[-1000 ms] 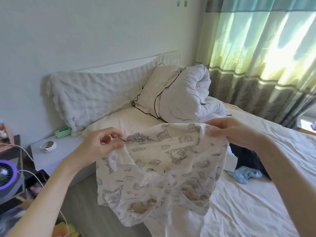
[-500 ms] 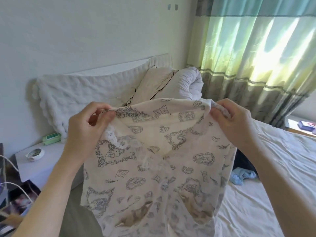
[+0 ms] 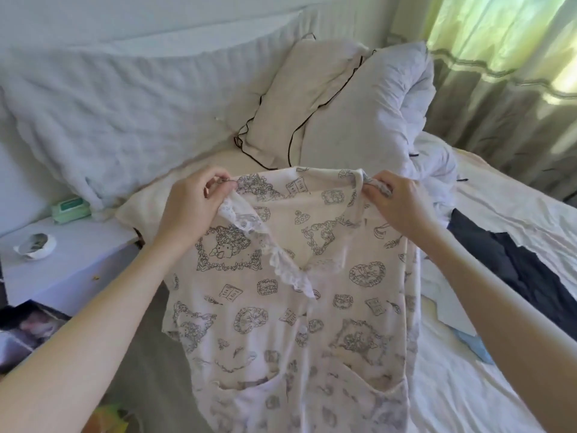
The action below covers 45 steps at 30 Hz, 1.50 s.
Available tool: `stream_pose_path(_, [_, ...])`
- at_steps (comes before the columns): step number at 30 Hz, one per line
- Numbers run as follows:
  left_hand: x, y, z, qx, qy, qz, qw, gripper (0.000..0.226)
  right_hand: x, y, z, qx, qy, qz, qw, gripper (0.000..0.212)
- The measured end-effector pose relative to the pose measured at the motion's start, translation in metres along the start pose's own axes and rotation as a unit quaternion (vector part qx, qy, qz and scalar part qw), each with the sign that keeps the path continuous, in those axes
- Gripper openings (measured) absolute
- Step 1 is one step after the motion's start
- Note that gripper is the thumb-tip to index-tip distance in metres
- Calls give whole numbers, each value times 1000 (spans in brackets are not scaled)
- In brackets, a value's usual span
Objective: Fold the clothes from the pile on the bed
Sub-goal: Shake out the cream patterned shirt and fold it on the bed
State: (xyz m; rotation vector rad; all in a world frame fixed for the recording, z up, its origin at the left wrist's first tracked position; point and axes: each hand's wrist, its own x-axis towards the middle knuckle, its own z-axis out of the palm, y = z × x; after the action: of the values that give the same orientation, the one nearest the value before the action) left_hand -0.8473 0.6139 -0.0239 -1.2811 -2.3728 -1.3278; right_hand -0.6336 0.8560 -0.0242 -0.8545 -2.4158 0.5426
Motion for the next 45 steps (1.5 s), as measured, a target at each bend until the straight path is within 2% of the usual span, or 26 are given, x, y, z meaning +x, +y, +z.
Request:
stream_pose_path(7, [79,-165,160,78,-67,-84,991,17,114,108,196,-13,-76,58,995,28])
stream_pose_path(13, [93,-264,262,104,-102,-139,980,20,144,184,318,27,-96,111,989,25])
stream_pose_path(16, [98,-301,300,98,-115,-153,977,24,154,215,365,67,-131,143,979,18])
stream_pose_path(17, [98,-312,310,90,-125,-160,975,26,154,223,377,66,-138,161,975,21])
stream_pose_path(19, [90,-334,327,80,-158,-184,967,35,142,237,396,27,-143,179,973,41])
stream_pose_path(22, [65,-362,334,116,-213,-211,947,48,99,240,409,-45,-129,123,983,49])
stream_pose_path(25, [45,-385,326,114,-255,-259,925,55,37,226,409,-35,-137,114,983,48])
stream_pose_path(28, [34,-397,313,101,-262,-330,901,54,-31,199,406,-49,-149,80,984,50])
stream_pose_path(30, [25,-396,305,94,-246,-343,902,53,-75,182,403,-45,-158,77,983,51])
stream_pose_path(35, [-47,-364,273,154,-171,-252,940,46,-171,154,388,-60,-208,146,965,52])
stream_pose_path(38, [-121,-326,246,245,-154,-163,943,37,-217,146,374,-87,-267,166,945,63])
stream_pose_path(40, [-172,-302,232,250,-152,-151,944,38,-243,145,362,-99,-293,150,939,64])
stream_pose_path(42, [-220,-280,224,198,-176,-199,943,43,-262,146,349,-102,-303,132,938,62])
stream_pose_path(45, [-274,-261,221,112,-201,-331,915,51,-277,145,333,-106,-307,130,937,63])
